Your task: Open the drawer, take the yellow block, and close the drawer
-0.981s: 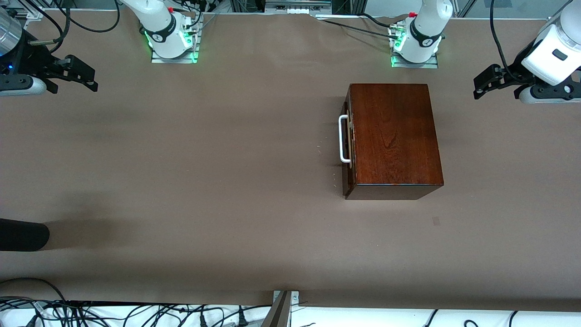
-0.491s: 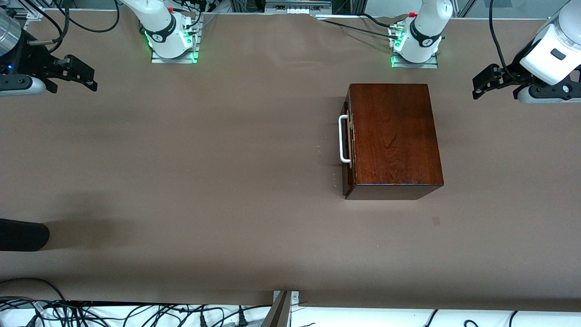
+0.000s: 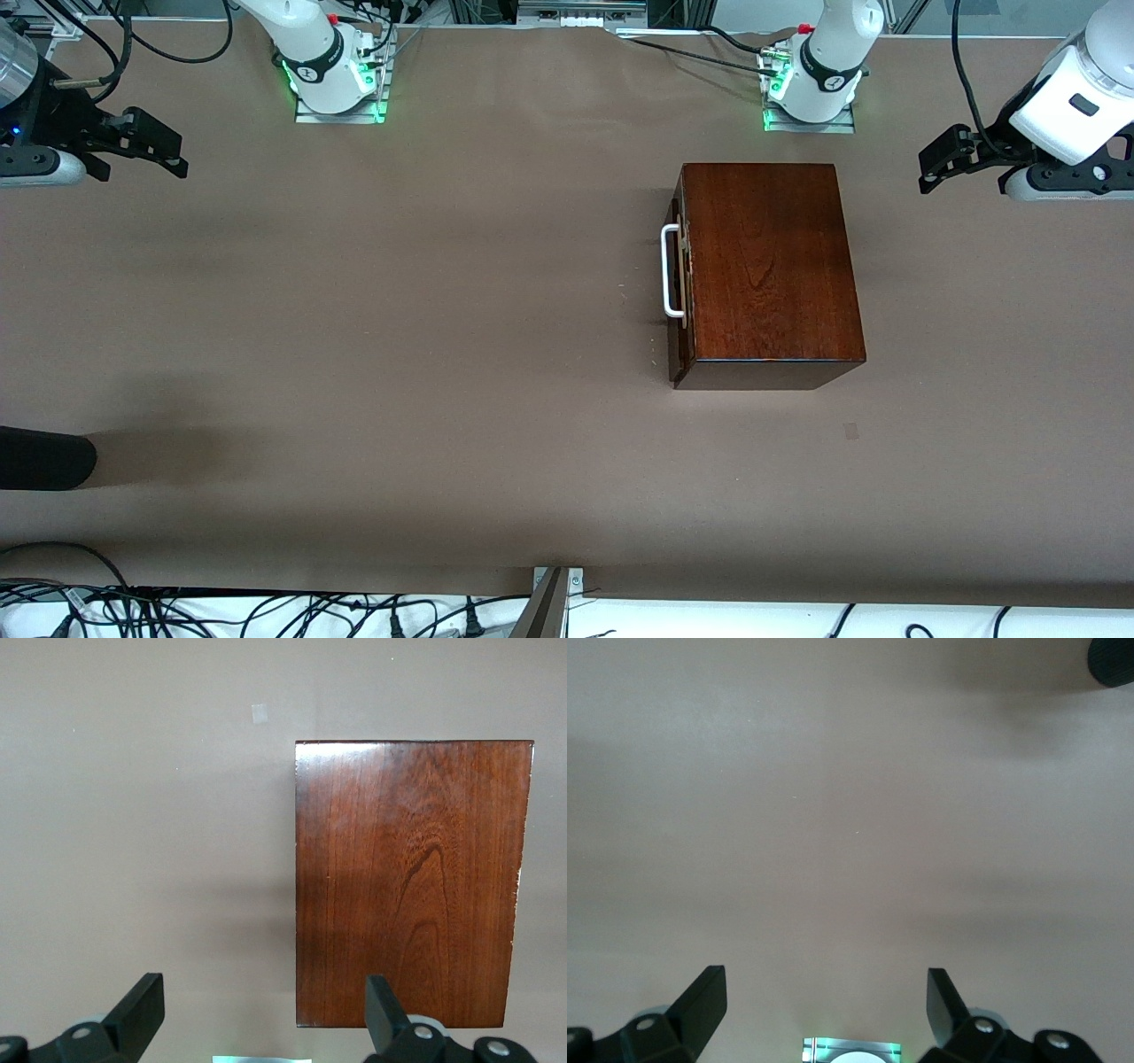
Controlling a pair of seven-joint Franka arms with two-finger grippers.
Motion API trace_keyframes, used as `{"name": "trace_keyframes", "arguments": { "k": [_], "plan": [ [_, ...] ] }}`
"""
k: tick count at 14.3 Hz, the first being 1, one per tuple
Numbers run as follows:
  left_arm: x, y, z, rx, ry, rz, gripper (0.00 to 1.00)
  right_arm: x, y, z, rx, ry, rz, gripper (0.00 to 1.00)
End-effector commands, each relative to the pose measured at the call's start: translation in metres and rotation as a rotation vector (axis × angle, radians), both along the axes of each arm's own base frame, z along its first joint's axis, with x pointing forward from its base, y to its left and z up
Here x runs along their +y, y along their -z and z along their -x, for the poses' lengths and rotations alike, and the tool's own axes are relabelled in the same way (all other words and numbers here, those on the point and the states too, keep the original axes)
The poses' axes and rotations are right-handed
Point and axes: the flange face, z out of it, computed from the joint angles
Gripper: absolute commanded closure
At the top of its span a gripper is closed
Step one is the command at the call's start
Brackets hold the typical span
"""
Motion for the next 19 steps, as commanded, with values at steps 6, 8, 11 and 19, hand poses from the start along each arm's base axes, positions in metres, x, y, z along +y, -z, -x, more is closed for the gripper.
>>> {"name": "trace_keyframes", "arguments": {
  "k": [6,8,11,19],
  "plan": [
    [-0.019,-0.013,0.006,-0.024,-0.013,0.014,0.0,-0.003,0.001,0.004,0.023,0.005,0.004,0.0],
    [-0.026,-0.013,0.007,-0.024,-0.008,0.014,0.0,-0.003,0.001,0.004,0.023,0.004,0.004,0.0],
    [-0.029,-0.013,0.007,-0.024,-0.014,0.013,0.0,-0.003,0.002,0.003,0.023,0.007,0.004,0.0],
    [-0.03,-0.013,0.007,-0.026,-0.026,0.011,0.0,-0.004,0.002,0.003,0.023,0.005,0.004,0.0]
  ]
}}
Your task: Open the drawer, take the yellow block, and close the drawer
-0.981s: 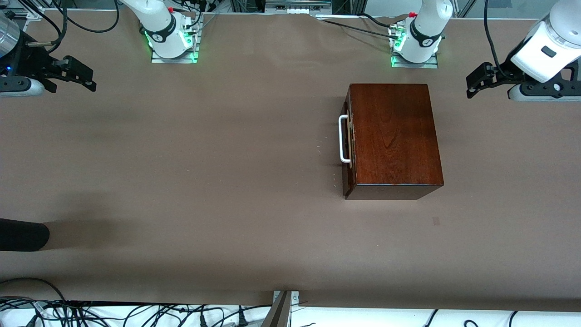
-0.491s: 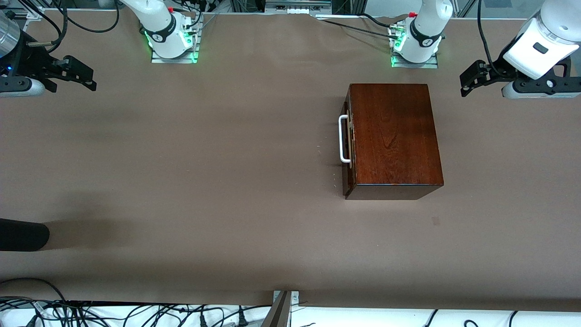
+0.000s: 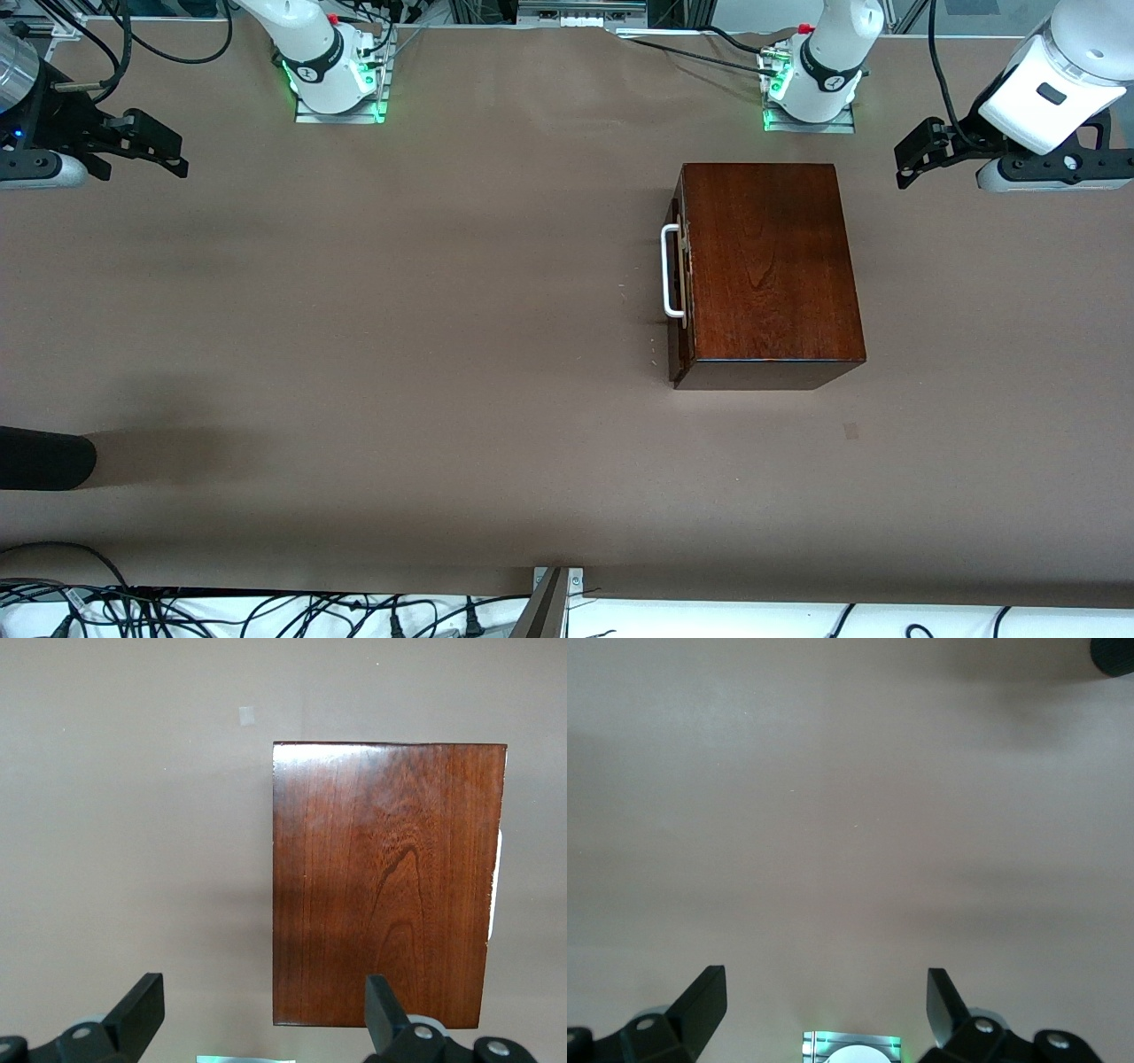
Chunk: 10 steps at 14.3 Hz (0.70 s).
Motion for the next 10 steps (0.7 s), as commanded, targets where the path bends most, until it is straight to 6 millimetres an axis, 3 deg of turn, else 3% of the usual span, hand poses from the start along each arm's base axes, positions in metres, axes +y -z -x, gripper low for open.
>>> {"name": "trace_keyframes", "arguments": {
  "k": [1,10],
  "plan": [
    [-0.0038,-0.0121,-0.002,-0.017,-0.009,0.019,0.0,-0.0024,-0.0013,0.0032,0.005,0.001,0.003,0.0],
    [-0.0035,-0.0105,-0.0093,-0.007,-0.005,0.02,0.0,-0.0034,-0.0013,0.0032,0.005,0.002,0.004,0.0]
  ]
}}
